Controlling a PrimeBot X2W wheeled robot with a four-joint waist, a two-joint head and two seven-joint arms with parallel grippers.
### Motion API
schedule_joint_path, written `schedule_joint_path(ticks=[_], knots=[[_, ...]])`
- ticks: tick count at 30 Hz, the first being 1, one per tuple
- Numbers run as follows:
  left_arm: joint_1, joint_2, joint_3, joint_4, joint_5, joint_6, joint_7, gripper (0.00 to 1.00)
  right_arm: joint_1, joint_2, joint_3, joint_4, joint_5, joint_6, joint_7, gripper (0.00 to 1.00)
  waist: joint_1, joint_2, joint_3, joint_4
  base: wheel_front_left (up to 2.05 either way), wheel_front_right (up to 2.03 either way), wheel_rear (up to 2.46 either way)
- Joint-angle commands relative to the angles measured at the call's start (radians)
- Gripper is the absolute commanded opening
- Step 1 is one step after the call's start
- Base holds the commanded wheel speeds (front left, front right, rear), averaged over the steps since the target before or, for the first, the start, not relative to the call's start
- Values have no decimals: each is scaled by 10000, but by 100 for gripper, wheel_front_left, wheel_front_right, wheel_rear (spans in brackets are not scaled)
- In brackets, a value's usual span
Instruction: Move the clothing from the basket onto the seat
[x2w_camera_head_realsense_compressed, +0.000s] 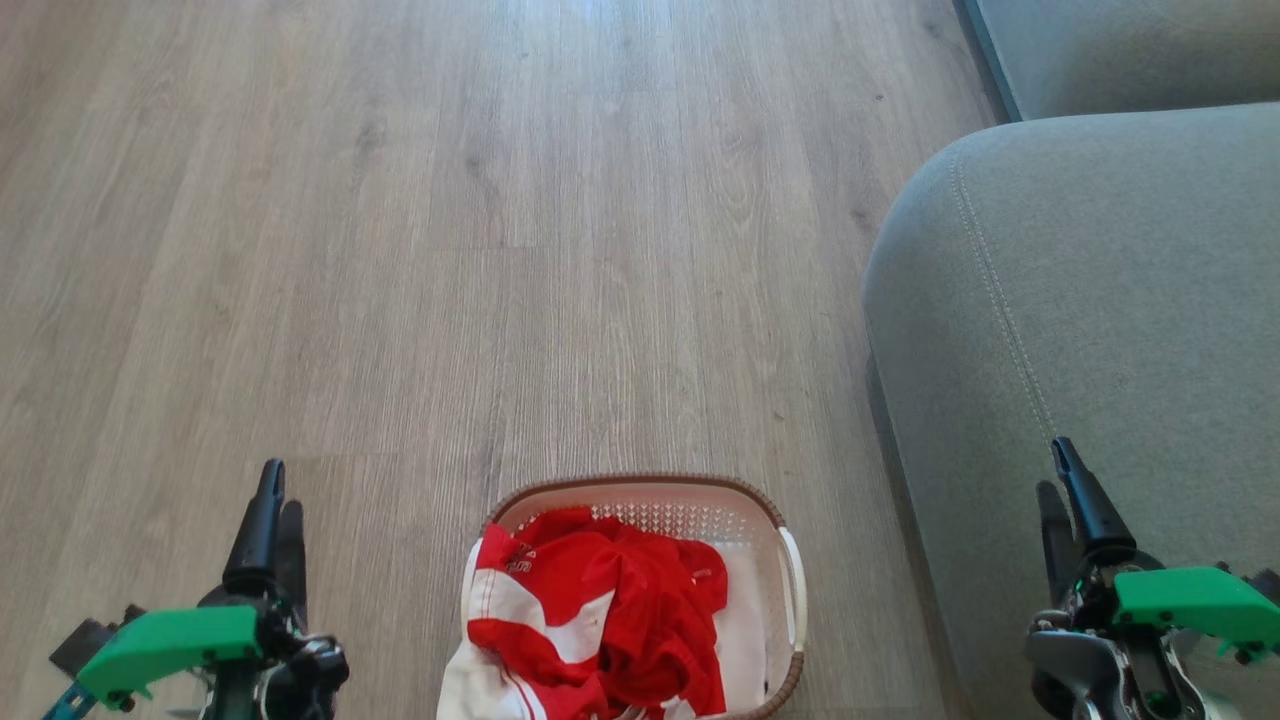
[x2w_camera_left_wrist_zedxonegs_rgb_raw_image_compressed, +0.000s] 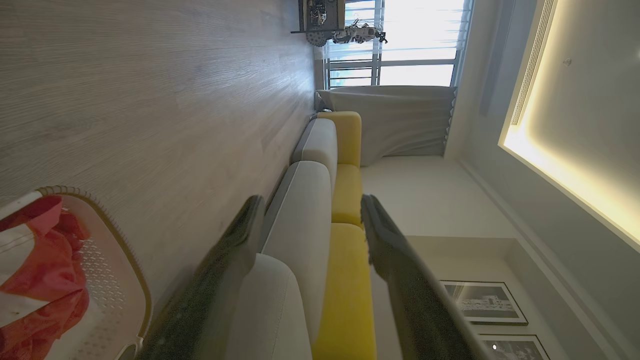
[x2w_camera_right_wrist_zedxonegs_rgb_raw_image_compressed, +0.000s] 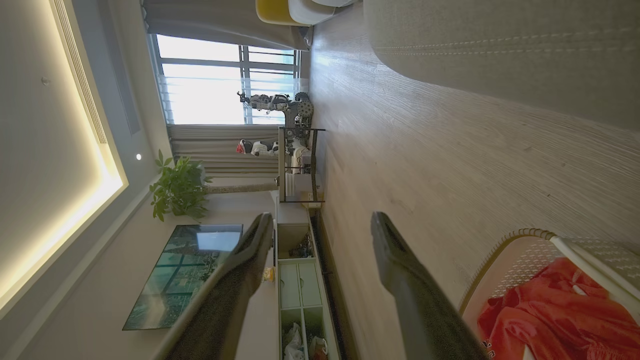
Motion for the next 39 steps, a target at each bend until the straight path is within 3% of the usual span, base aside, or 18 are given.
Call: schedule_joint_path(ticks=[1, 22, 39], knots=[[-462, 134, 37, -399, 64, -15, -76, 100, -414, -79, 46, -397, -43, 19, -59, 100, 0, 0, 1, 0, 0, 0, 0], [-570, 155, -251, -924, 2932, -28, -702, 100, -472, -214, 433, -956, -2606, 34, -680, 100, 0, 0, 76, -48, 0, 0, 0], [-613, 149, -281, -1273, 6556, -2, -1200, 100, -541, -291, 644, -1149, -5342, 46, -1180, 100, 0, 0, 158, -98, 0, 0, 0]])
